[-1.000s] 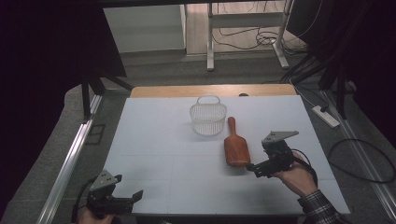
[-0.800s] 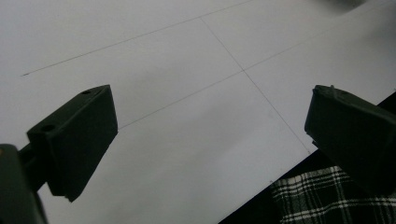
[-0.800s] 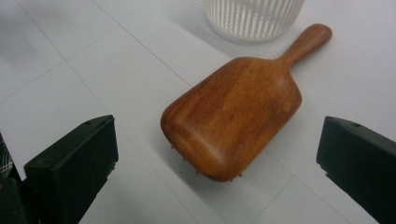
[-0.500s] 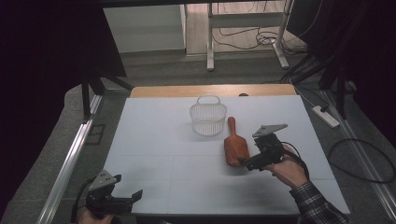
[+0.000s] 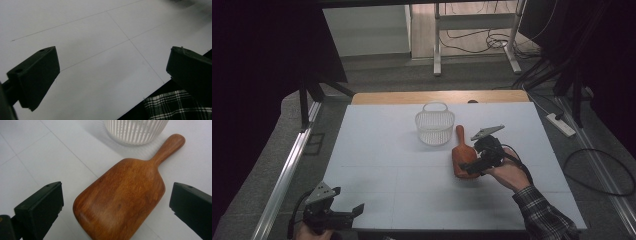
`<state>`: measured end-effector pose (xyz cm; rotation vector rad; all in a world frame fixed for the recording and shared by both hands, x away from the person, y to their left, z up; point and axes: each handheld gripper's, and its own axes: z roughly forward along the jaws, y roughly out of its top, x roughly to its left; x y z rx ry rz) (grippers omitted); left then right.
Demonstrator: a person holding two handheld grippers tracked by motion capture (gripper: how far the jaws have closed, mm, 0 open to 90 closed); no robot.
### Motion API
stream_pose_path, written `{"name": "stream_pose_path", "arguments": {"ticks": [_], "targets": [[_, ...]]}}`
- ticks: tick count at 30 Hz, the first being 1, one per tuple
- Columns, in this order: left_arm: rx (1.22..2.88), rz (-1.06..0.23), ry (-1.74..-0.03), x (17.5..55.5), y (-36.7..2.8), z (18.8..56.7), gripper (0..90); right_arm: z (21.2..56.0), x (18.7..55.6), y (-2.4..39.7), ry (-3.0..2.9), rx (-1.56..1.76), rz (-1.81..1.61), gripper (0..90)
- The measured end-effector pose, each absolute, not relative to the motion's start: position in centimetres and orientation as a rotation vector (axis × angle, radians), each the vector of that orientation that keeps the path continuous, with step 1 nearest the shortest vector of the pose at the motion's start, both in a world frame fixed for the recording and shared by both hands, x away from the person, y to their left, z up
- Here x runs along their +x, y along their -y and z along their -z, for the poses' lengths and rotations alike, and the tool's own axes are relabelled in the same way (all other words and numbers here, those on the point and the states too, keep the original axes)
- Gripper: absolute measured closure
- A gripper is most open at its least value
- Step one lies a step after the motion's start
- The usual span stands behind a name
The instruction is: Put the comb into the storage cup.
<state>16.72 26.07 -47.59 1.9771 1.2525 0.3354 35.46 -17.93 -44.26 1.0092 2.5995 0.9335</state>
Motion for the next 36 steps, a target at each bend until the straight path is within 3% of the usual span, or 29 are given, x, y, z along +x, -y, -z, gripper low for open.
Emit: {"name": "stream_pose_path", "arguments": {"ticks": [36], "targets": [[1.985,-0.302,-1.189,16.7,-26.2,47.6,0.0,45.5,39.4,13.7,-2.643,1.0,-0.786,0.2]]}}
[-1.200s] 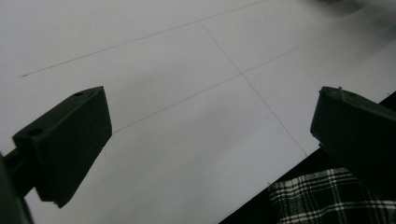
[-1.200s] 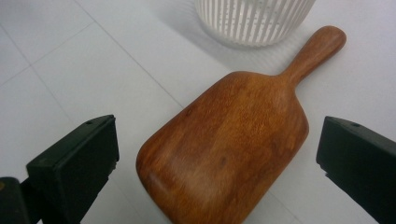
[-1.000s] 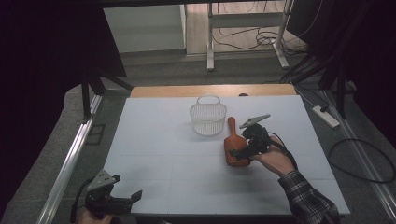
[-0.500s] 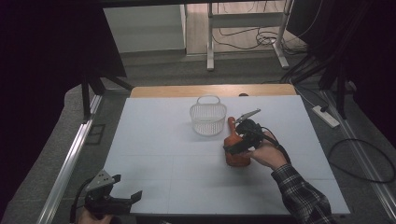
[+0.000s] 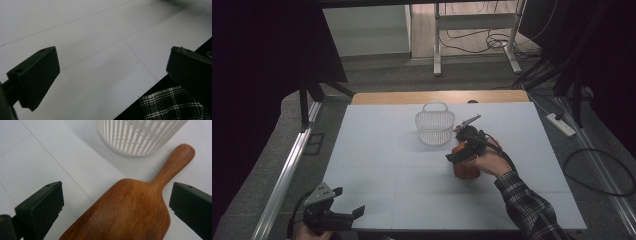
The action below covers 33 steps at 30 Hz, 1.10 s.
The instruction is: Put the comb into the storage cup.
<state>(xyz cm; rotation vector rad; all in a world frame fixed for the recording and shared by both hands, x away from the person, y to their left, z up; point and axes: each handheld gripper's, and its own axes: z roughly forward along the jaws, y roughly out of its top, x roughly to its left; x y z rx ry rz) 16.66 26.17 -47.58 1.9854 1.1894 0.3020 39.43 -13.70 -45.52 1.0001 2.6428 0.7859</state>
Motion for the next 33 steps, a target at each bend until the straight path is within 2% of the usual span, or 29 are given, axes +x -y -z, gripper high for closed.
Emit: {"name": "stream_pose_path", "arguments": {"ticks": [5,9,14,17,18,19,20,22,23,27,33], "targets": [[1.988,-0.303,-1.184,16.7,-26.1,47.6,0.0,45.4,39.8,13.3,-2.642,0.981,-0.765,7.5],[1.989,-0.302,-1.182,16.7,-26.1,47.6,0.0,45.4,40.2,13.1,-2.657,0.969,-0.763,20.1],[1.989,-0.301,-1.183,16.7,-26.1,47.6,0.0,45.4,40.6,12.7,-2.69,0.947,-0.771,44.6],[1.992,-0.3,-1.181,16.7,-26.1,47.6,0.0,45.5,41.0,12.5,-2.708,0.936,-0.752,54.8],[1.992,-0.301,-1.181,16.7,-26.1,47.6,0.0,45.6,41.3,12.5,-2.723,0.924,-0.764,62.4],[1.992,-0.301,-1.181,16.7,-26.1,47.6,0.0,45.6,41.3,12.5,-2.723,0.924,-0.764,62.4],[1.993,-0.3,-1.18,16.7,-26.1,47.6,0.0,45.6,41.4,12.4,-2.722,0.925,-0.762,66.5],[1.992,-0.299,-1.181,16.7,-26.1,47.6,0.0,45.8,41.8,12.6,-2.731,0.922,-0.758,78.0],[1.992,-0.299,-1.181,16.7,-26.1,47.6,0.0,45.8,41.8,12.6,-2.731,0.922,-0.758,78.0],[1.995,-0.3,-1.185,16.7,-26.1,47.6,0.1,46.1,42.6,12.9,-2.738,0.941,-0.76,89.4],[1.989,-0.294,-1.186,16.7,-26.2,47.6,0.2,46.6,43.5,13.0,-2.742,0.979,-0.748,89.6]]}}
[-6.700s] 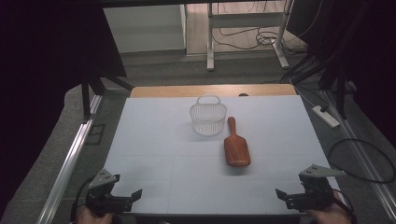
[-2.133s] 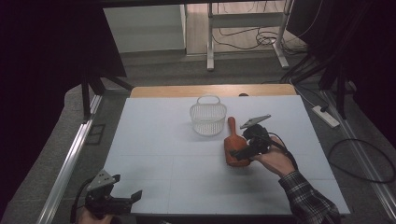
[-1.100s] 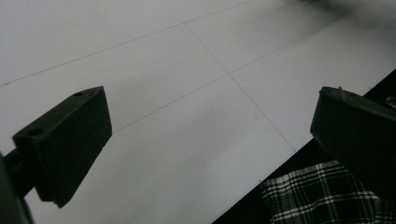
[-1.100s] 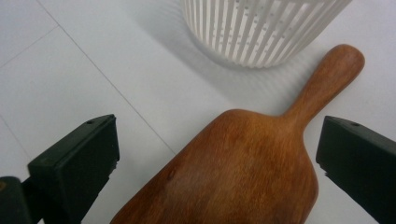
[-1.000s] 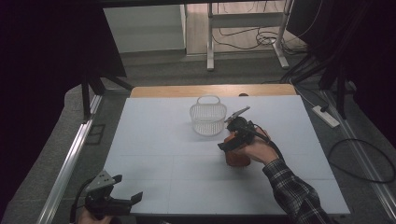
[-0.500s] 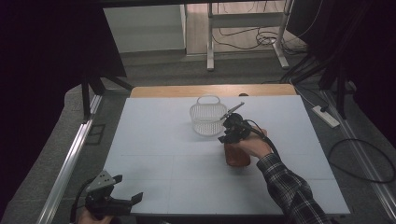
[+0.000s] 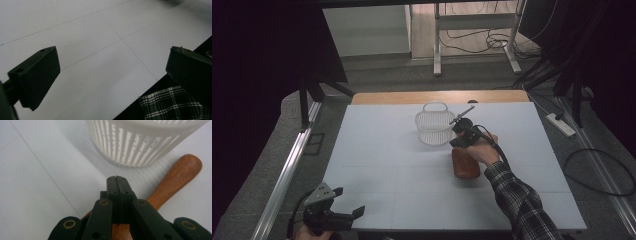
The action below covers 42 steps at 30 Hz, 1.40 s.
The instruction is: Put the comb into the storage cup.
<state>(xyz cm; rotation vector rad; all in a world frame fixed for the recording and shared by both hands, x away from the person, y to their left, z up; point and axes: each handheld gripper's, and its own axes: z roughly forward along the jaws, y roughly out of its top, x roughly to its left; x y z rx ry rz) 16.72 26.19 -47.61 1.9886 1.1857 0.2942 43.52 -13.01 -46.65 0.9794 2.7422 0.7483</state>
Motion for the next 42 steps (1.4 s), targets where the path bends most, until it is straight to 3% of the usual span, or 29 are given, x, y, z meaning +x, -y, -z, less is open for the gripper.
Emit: {"name": "stream_pose_path", "arguments": {"ticks": [22,42], "targets": [[1.995,-0.298,-1.186,16.7,-26.1,47.6,0.6,49.0,46.0,13.5,-2.726,1.016,-0.646,89.6],[1.992,-0.303,-1.194,16.6,-26.2,47.6,0.9,48.7,46.2,14.8,-2.708,1.057,-0.604,89.7]]}}
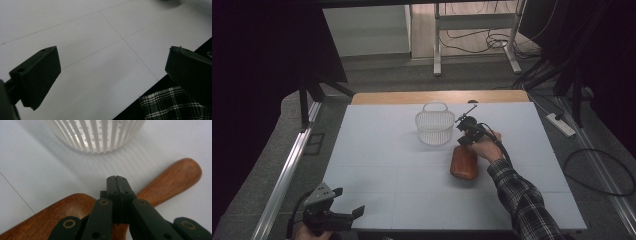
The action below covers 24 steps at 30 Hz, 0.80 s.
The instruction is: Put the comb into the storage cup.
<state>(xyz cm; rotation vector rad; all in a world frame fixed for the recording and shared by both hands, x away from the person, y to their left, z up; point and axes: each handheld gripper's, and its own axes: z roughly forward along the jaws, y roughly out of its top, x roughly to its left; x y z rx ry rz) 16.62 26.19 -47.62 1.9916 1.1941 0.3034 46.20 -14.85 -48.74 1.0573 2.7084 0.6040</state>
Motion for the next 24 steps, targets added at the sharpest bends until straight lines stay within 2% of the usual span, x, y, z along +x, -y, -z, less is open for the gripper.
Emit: {"name": "stream_pose_path", "arguments": {"ticks": [24], "targets": [[1.993,-0.304,-1.195,16.6,-26.1,47.6,1.1,48.6,45.0,18.7,-2.664,1.105,-0.553,89.6]]}}
